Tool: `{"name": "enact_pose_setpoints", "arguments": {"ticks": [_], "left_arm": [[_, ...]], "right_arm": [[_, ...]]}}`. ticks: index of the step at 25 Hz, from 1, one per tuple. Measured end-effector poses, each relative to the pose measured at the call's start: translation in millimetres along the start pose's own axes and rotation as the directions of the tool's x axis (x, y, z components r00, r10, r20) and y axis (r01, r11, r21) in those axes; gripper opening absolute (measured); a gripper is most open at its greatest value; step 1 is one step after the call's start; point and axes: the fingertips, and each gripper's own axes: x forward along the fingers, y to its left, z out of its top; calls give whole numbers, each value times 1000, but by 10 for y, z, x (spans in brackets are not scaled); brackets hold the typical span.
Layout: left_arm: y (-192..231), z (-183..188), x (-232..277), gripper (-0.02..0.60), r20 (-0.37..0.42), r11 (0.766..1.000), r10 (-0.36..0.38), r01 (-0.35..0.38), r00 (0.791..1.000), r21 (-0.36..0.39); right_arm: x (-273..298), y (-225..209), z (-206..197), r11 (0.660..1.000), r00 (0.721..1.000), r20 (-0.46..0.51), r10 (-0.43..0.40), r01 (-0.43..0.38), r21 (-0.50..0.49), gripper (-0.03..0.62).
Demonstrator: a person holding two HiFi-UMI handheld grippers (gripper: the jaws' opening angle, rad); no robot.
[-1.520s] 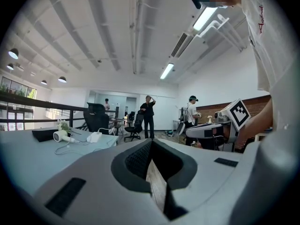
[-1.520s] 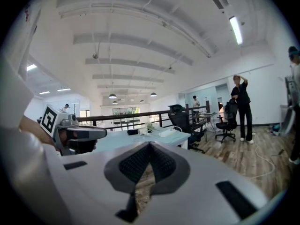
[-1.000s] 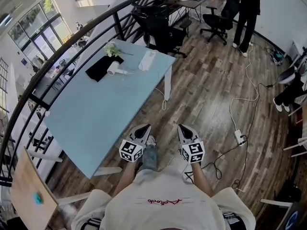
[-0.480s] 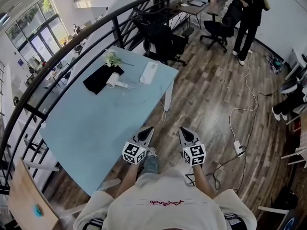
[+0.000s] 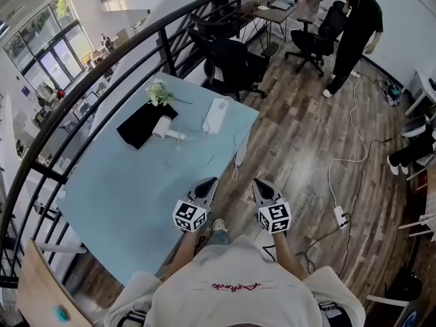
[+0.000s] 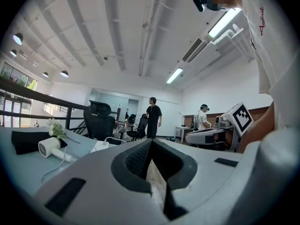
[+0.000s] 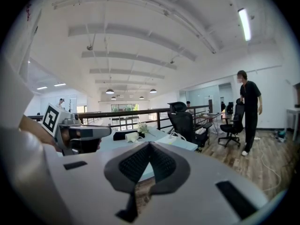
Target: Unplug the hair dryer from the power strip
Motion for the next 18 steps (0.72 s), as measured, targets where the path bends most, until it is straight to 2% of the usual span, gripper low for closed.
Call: {"name": "enact_pose_setpoints", "arguments": {"ticks": [9,18], "left_arm": [[607,172,323,8,27,1000,-6,7,1000,-27],[1033,177,517,8,38,998,-17,19,999,-66]], "right_arm": [[670,-107,282,1000,1000,-7,-3,3,-30,17],[1159,-113,341,999,1000,-30,-3,2,-38,17]]}}
